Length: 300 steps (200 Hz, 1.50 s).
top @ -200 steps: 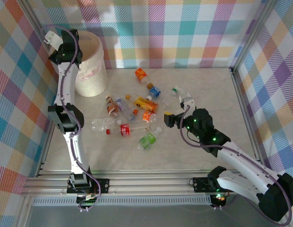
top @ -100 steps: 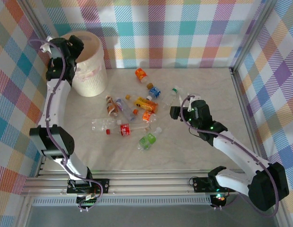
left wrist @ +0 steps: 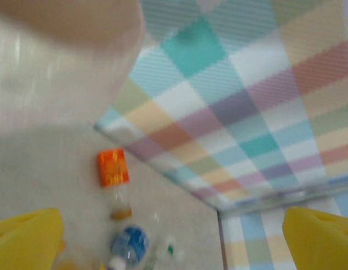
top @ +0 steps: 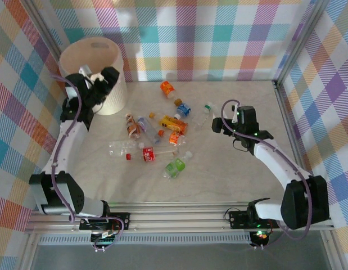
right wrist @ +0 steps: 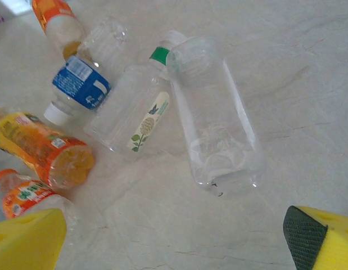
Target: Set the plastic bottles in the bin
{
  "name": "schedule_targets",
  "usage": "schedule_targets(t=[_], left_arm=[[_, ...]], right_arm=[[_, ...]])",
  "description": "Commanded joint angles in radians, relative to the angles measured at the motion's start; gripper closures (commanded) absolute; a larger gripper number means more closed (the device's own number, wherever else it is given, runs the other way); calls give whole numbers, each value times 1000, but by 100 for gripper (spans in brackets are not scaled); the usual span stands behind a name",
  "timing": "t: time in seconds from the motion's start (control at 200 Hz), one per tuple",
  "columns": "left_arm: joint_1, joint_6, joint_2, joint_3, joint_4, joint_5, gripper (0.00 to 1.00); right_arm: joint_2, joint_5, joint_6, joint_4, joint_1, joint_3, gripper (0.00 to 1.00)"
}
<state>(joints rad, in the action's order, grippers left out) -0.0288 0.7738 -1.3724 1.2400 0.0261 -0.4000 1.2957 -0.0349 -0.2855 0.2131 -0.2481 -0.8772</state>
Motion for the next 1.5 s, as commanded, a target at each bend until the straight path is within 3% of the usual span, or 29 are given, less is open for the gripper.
schedule_targets(t=[0.0,0.38,0.81,1.15,1.495], left_arm=[[15,-35,135,-96,12,-75,0],[23,-119,419,-319,280,34,0],[23,-87,630,-523,327,168,0],[23,-89,662,-543,373,188,0],[24,-80,627,-559,321,135,0]], right_arm=[[41,93,173,42,27,-42,0],[252,80,419,154,56,-180,0],[457,7,463,88,56,-275,2],[525,-29,414,39,53,-286,28],[432,-37,336,-9,53,-235,48]])
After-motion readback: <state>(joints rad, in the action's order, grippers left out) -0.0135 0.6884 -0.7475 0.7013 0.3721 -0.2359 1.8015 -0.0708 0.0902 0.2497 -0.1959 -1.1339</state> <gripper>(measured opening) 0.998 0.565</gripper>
